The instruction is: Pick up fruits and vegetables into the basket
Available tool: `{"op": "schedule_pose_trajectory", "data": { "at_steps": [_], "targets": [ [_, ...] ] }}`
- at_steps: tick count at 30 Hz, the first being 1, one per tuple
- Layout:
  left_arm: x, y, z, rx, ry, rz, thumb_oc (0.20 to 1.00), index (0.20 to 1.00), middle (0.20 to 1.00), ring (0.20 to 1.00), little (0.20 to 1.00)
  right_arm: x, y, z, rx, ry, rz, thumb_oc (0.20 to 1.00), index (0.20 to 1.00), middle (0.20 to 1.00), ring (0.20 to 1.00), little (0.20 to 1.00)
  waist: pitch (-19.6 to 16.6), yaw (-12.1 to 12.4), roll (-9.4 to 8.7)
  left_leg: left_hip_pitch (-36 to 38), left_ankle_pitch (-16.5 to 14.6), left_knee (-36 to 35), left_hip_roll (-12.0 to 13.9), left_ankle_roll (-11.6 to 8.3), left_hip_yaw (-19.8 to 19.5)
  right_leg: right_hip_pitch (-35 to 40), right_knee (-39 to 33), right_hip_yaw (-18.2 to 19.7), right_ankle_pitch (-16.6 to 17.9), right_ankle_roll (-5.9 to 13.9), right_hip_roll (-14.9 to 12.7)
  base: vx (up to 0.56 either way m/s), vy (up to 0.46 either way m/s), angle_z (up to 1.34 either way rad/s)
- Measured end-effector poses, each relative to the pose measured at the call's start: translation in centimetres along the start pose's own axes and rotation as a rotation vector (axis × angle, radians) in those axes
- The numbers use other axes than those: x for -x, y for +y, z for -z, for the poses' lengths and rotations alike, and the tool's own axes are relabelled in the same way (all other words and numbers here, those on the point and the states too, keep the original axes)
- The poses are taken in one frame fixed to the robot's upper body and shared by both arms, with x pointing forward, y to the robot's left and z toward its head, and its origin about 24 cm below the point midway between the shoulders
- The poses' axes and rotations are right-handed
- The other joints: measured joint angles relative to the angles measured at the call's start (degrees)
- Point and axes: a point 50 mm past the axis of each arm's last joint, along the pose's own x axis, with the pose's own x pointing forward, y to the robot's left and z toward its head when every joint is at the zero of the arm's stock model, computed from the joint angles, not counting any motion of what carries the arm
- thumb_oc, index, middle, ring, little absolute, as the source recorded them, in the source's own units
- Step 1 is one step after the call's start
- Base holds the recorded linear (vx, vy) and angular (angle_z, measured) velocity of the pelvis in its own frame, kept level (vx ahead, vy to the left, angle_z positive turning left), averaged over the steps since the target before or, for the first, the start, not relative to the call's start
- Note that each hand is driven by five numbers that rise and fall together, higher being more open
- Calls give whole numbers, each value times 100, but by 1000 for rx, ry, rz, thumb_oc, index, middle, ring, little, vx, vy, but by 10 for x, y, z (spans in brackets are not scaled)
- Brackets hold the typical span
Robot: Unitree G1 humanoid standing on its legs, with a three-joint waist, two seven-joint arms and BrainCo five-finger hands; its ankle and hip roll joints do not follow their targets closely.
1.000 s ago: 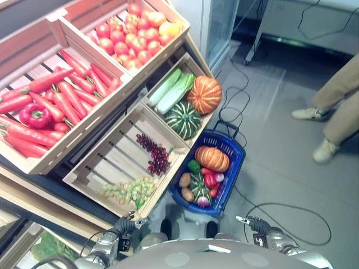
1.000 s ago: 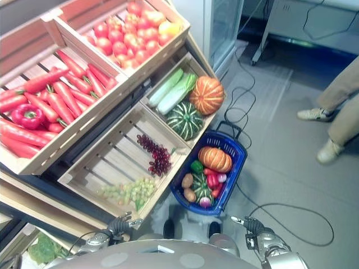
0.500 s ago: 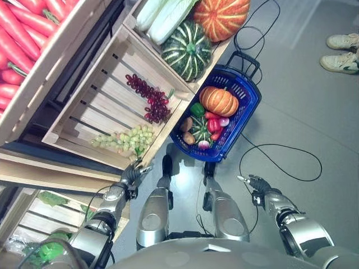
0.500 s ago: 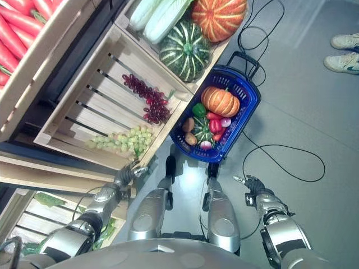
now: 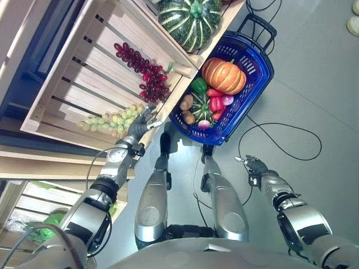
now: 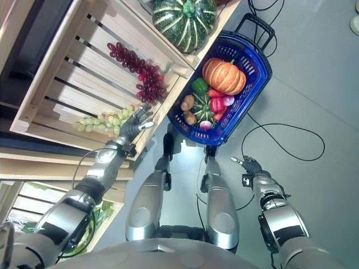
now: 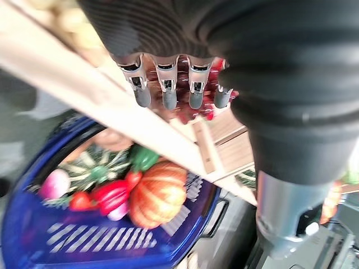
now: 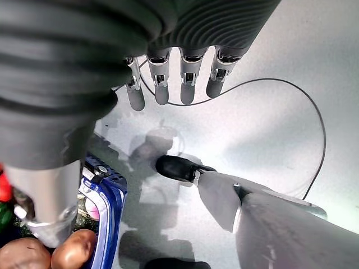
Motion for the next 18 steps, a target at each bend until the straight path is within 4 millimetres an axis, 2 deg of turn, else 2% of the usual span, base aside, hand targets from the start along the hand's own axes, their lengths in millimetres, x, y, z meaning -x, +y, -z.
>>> {"op": "schedule_pose_trajectory", "data": {
  "at_steps": [4, 9, 12, 18],
  "targets": [
    [-7, 10, -28, -105, -110, -101, 1000, 1000, 1000, 1000, 1000, -1, -1, -8, -13, -24, 11, 1000, 1000, 1000, 1000, 1000, 1, 4, 0, -454, 0, 258, -12, 1, -43, -448, 278, -3, -6, -3, -28, -39, -15, 2],
    [-15, 21, -57, -351, -216, -252, 1000, 1000, 1000, 1000, 1000, -1, -1, -14, -26, -44, 12, 1000, 1000, 1000, 1000, 1000, 7, 10, 0, -886, 10, 589, -41, 16, -108, -978, 872, -5, -173, 4, -88, -20, -14, 5],
    [-17, 28, -77, -627, -306, -378, 1000, 1000, 1000, 1000, 1000, -2, 0, -17, -36, -59, 12, 1000, 1000, 1000, 1000, 1000, 16, 1, -17, -1225, -6, 891, -96, 21, -147, -1501, 1597, 22, -441, -27, -199, -15, 4, 7],
    [-18, 47, -98, -953, -373, -570, 1000, 1000, 1000, 1000, 1000, -2, 2, -21, -20, -67, 1, 1000, 1000, 1000, 1000, 1000, 63, -42, -102, -1667, -61, 1262, -134, 6, -126, -2024, 2092, 122, -513, -56, -258, -14, 26, -2]
  ]
}}
